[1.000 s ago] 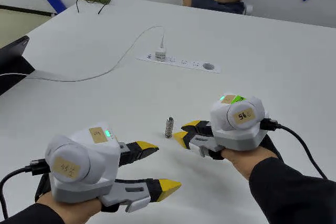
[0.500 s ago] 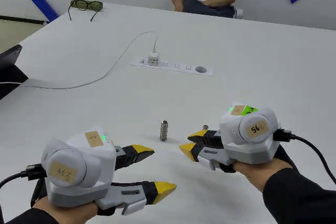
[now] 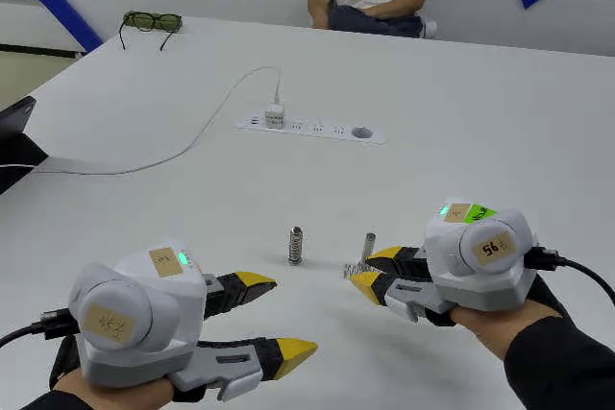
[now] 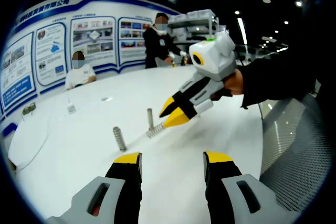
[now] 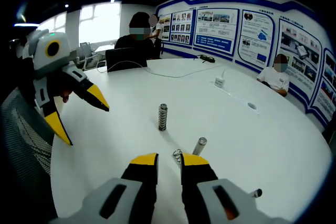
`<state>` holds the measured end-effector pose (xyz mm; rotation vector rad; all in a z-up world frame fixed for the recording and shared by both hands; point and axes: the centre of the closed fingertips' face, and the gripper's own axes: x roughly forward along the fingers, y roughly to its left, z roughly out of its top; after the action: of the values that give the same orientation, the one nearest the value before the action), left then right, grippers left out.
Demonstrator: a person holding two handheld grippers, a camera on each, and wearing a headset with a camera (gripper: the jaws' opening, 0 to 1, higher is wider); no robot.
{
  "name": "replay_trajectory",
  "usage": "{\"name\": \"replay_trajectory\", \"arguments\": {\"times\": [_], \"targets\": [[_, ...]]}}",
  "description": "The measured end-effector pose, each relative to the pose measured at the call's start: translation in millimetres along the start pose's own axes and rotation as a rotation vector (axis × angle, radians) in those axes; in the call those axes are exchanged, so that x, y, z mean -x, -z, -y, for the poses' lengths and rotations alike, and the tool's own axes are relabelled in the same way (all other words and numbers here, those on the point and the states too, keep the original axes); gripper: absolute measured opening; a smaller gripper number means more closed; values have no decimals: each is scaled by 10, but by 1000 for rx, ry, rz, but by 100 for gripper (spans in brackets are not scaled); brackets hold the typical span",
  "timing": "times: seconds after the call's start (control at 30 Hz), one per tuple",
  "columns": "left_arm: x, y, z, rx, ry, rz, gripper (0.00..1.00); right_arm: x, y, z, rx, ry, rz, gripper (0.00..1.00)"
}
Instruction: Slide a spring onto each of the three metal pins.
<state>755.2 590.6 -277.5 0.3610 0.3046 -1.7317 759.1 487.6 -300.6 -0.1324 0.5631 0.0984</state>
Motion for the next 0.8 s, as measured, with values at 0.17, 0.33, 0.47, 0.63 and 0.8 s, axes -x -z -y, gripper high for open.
{"name": "replay_trajectory", "arguments": {"times": [0.17,0.33,0.47,0.63,0.8], "targets": [[7,5,3,0,-1,-4,48,4,59,52,-8,16,-8,18],[2,20,11,1,0,-9,47,-11,110,114,-11,27,-17,20],[-2,25,10,4,0,-11,47,-37,137,175,-19,35,-26,21],[-5,45,6,10,-1,-13,47,-89,156,213,-23,30,-40,22],[-4,49,-4,16,-4,-14,47,-164,211,220,-18,12,-73,23]]}}
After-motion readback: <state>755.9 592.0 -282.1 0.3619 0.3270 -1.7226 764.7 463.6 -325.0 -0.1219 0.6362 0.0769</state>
